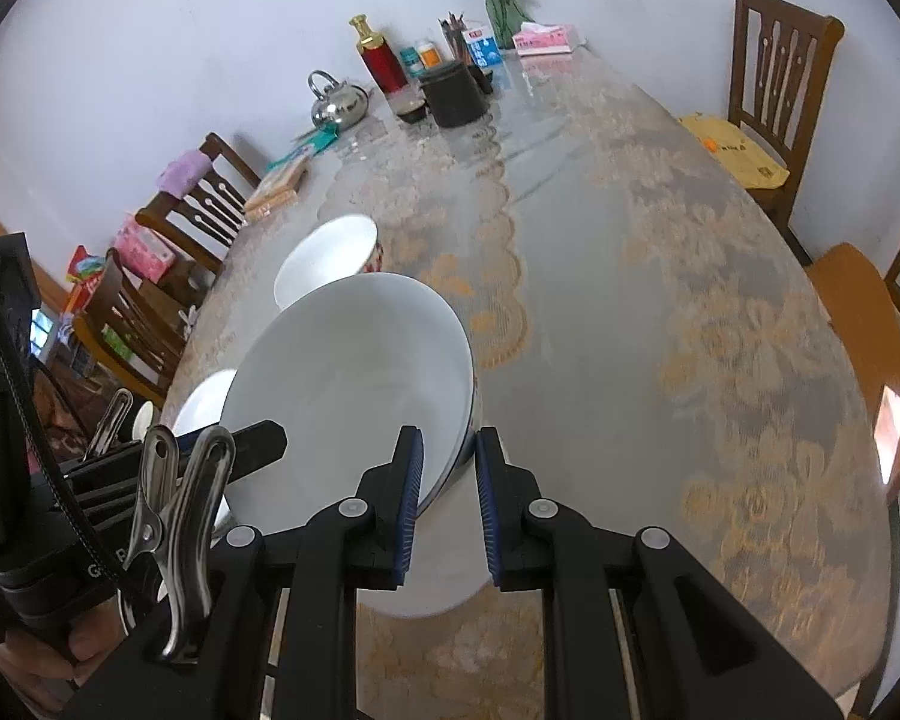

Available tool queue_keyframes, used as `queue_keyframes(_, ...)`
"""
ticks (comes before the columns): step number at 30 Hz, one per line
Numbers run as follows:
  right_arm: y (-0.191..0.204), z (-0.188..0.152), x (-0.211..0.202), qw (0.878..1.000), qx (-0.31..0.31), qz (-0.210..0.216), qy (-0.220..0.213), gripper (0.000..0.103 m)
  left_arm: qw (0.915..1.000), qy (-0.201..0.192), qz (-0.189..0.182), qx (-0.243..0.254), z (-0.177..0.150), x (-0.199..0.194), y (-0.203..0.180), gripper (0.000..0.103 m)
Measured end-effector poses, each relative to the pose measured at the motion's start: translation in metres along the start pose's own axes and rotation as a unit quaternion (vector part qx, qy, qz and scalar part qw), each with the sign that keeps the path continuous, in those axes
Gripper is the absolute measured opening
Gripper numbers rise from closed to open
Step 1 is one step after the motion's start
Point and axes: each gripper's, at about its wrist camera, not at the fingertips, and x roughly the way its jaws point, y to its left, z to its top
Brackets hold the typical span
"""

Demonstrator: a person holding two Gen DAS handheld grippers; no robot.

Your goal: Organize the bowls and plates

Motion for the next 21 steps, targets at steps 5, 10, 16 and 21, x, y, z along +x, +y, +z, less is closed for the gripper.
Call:
queue_keyframes(5, -0.003, -0.015, 0.005, 1.000, 0.008, -0.007, 0.010, 0.019, 0.9999, 0.003, 0.011, 0.012, -0.013, 0.008, -0.004, 0.023)
queue_keyframes(10, -0.008, -0.024, 0.012, 1.000, 0.016, -0.016, 0.020, 0.019, 0.9996, 0.017, 0.014, 0.018, -0.024, 0.023, -0.006, 0.023)
queue_keyframes(16, -0.009, -0.029, 0.017, 0.999, 0.013, -0.022, 0.022, 0.019, 0.9995, 0.023, 0.013, 0.016, -0.032, 0.036, -0.005, 0.023)
queue_keyframes(21, -0.009, -0.031, 0.021, 0.999, 0.005, -0.025, 0.023, 0.019, 0.9995, 0.016, 0.018, 0.022, -0.033, 0.037, -0.007, 0.023)
